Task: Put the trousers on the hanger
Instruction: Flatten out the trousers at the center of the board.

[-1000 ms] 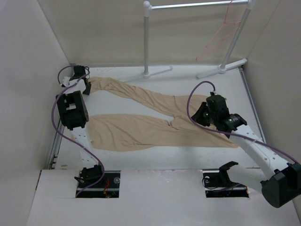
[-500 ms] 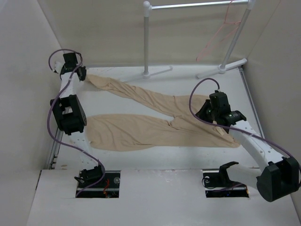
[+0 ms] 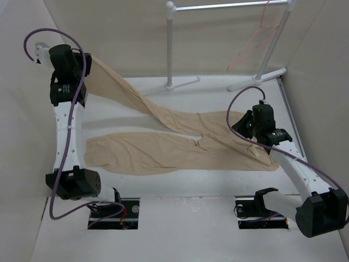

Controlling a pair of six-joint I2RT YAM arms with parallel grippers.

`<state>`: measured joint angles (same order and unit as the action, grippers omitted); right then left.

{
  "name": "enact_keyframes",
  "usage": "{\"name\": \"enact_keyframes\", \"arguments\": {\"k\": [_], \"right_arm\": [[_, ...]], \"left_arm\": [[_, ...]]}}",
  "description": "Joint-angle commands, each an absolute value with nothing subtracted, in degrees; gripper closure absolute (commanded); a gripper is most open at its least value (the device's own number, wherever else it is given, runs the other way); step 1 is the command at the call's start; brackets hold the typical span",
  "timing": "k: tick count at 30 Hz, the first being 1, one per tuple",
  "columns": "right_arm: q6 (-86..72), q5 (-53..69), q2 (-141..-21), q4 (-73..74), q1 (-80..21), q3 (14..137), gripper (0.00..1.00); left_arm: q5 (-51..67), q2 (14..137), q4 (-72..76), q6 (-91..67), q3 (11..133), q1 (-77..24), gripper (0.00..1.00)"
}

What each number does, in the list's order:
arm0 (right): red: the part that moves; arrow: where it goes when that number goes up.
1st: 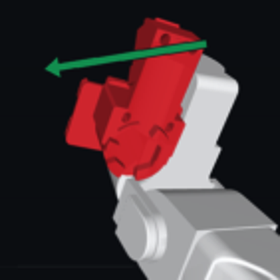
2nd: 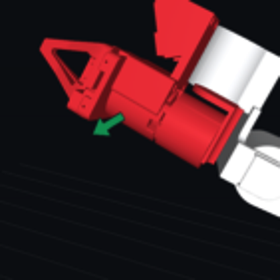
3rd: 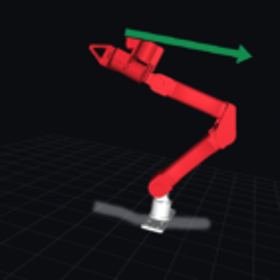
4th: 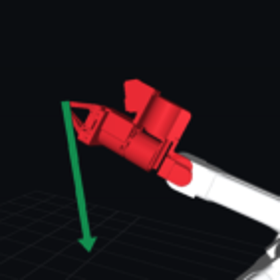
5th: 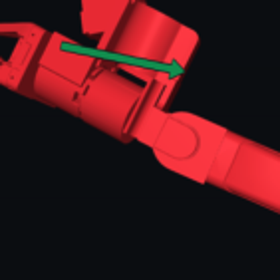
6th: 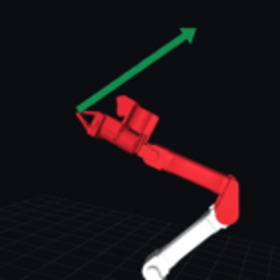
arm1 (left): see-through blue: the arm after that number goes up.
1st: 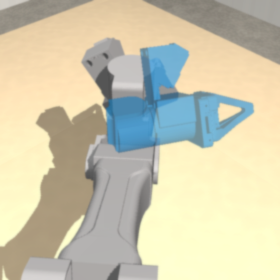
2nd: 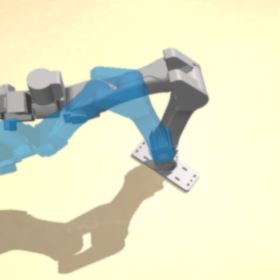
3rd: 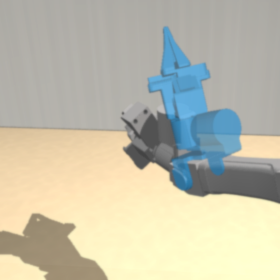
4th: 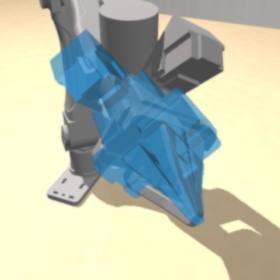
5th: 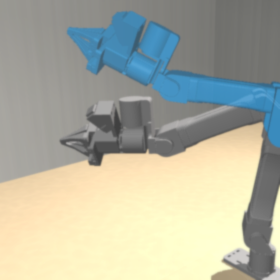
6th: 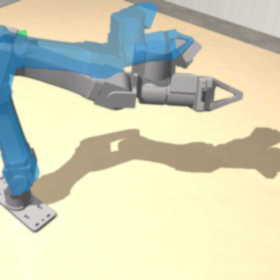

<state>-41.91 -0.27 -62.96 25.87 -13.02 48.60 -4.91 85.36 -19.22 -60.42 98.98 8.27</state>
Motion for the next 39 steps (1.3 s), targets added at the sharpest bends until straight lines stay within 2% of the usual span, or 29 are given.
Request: {"name": "enact_keyframes", "arguments": {"k": [1,4,9,12,18,25,34,37,39], "right_arm": [[-42.5,0.5,-61.6,21.8,-12.2,49.8,0.78],[-42.6,0.4,-62.3,21.5,-12.1,49.8,0.75],[-43.4,-1.0,-64.9,22.4,-8.2,51.0,0.55],[-43.7,-1.1,-69.6,23.2,-3.3,54.8,0.49],[-42.5,-8.5,-84.0,20.7,2.9,66.1,0.4],[-34.1,-14.1,-104.1,27.2,6.8,83.1,0.34],[-29.6,-11.4,-112.2,31.3,6.4,88.2,0.37],[-30.0,-8.5,-113.6,31.4,6.4,88.7,0.52],[-31.3,-6.1,-114.3,31.4,7.0,89.2,0.75]], "left_arm": [[-6.9,81.0,-20.8,-57.7,99.5,9.4,1.0],[-7.5,81.5,-22.1,-57.0,96.7,11.7,1.0],[-7.7,90.9,-18.7,-57.0,93.6,12.9,0.99],[-7.6,96.8,-18.5,-57.7,98.8,10.6,1.0],[-6.8,105.1,-22.0,-57.6,115.7,6.2,1.0],[-5.5,103.8,-19.9,-57.8,113.7,6.6,1.0],[-3.8,104.1,-17.1,-58.0,108.8,7.7,1.0],[-3.6,106.1,-15.7,-58.1,109.5,7.7,1.0],[-3.2,108.1,-16.3,-58.4,112.2,7.7,1.0]]}}
